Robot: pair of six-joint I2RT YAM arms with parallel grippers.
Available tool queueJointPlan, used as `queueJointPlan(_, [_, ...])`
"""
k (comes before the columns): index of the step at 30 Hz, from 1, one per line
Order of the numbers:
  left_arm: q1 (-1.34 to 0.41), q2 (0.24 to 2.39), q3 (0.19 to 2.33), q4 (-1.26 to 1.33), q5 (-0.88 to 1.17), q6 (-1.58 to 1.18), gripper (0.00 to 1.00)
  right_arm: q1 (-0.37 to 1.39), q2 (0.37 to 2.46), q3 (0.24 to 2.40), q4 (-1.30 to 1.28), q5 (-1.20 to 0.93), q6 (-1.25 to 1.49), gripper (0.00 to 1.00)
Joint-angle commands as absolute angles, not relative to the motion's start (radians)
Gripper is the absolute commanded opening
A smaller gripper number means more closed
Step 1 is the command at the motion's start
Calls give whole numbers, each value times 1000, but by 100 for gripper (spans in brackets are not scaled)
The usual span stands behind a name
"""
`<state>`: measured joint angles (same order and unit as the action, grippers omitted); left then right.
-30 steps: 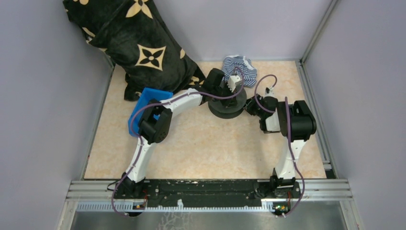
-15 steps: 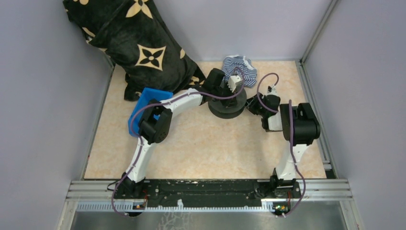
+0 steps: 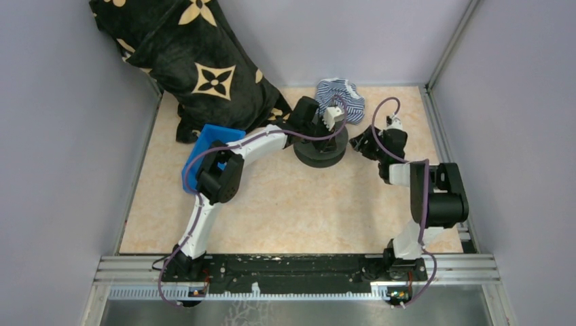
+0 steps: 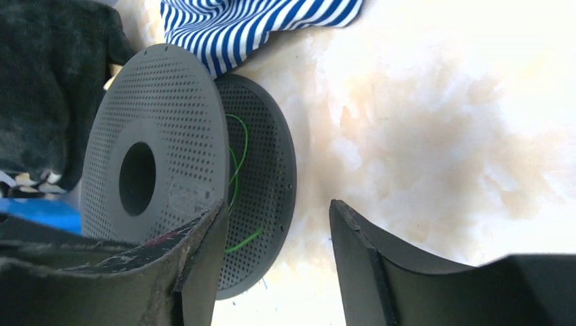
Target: Wrap the cables
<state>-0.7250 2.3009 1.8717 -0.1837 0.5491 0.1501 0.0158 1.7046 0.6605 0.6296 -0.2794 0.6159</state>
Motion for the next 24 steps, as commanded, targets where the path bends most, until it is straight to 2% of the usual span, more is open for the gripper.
queueJointPlan(1, [-718,2255,1896,-225,531,161,35,6,1552,685,478,-236,455,61])
queueJointPlan(14, [-700,2168,1906,-221,538,155,70,1,1335,892,20,-98,188,75])
queueJointPlan(22, [-590,1968,1748,-190,454,109,93,2,1266,1057,-256,-8,2,98])
queueJointPlan(24, [-548,1890,1666,-151,393,106,99,2,1247,1064,-285,18,-20,99])
